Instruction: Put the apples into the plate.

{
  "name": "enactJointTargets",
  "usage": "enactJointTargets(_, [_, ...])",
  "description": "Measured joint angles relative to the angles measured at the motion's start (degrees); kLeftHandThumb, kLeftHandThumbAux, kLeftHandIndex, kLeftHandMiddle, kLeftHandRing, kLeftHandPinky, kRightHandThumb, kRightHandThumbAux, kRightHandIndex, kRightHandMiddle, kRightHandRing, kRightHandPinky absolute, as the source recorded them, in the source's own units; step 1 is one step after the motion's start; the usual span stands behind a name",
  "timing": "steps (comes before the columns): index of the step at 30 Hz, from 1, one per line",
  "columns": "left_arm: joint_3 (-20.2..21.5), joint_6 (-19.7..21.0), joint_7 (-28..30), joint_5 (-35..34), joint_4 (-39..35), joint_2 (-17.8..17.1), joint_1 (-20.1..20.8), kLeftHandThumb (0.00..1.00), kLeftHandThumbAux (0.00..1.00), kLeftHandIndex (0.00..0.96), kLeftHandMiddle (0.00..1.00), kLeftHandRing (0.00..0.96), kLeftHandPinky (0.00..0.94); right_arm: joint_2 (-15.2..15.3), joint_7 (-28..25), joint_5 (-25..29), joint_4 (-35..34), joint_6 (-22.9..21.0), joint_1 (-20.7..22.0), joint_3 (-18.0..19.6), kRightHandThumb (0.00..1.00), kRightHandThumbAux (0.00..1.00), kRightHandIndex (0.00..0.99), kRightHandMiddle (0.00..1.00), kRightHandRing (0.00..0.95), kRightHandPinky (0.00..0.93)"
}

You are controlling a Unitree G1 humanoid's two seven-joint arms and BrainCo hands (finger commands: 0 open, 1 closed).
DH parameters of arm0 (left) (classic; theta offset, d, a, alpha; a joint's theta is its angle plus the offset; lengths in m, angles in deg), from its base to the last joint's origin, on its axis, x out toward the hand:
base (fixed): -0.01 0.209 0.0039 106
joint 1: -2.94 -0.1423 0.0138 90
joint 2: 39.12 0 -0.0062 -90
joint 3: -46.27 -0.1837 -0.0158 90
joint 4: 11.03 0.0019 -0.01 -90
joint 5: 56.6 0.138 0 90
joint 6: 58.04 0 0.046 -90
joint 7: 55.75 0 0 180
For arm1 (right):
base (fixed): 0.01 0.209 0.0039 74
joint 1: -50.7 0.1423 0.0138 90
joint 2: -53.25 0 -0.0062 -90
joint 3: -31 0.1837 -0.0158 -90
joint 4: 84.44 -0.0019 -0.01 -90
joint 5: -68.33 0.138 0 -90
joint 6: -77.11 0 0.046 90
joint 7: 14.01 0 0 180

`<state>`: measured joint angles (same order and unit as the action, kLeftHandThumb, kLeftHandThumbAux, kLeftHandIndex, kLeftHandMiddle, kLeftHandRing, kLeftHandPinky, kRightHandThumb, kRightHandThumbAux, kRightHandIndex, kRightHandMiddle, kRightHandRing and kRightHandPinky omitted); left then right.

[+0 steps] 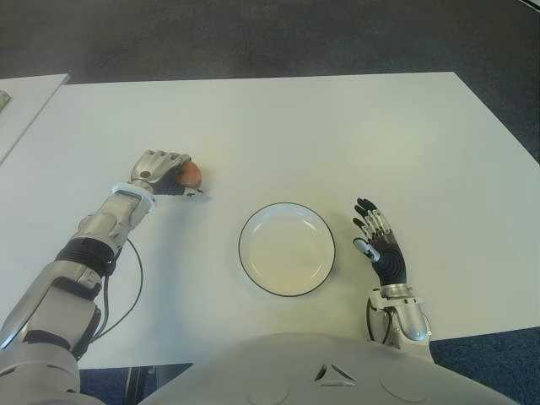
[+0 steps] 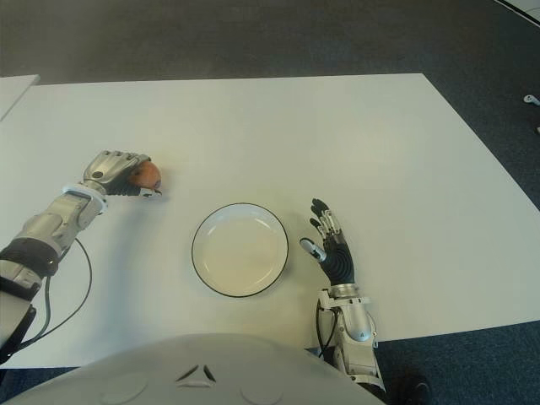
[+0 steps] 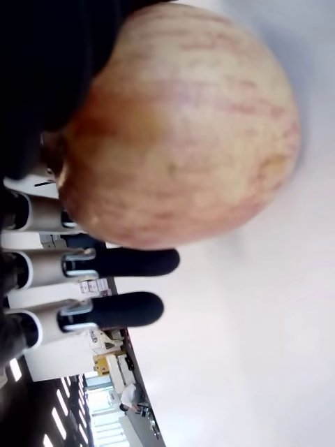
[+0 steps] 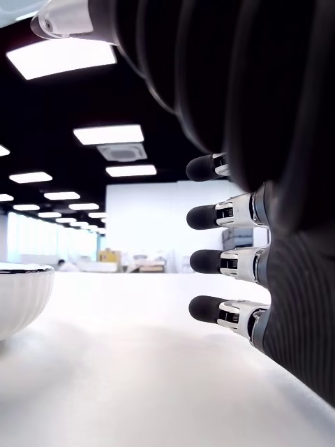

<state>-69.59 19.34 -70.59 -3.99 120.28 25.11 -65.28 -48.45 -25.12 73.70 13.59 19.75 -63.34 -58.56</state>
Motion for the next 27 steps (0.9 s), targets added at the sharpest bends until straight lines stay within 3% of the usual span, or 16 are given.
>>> enactJointTargets(27, [-0.2, 0.2, 1.2, -2.4, -0.6, -0.2, -0.2, 0.746, 0.694, 0.444, 0.842, 0.839, 0.842, 0.0, -1.2, 1.7, 2.2, 2.6, 1.6, 1.3, 0.025, 0.513, 0.0, 0.0, 0.0, 0.0])
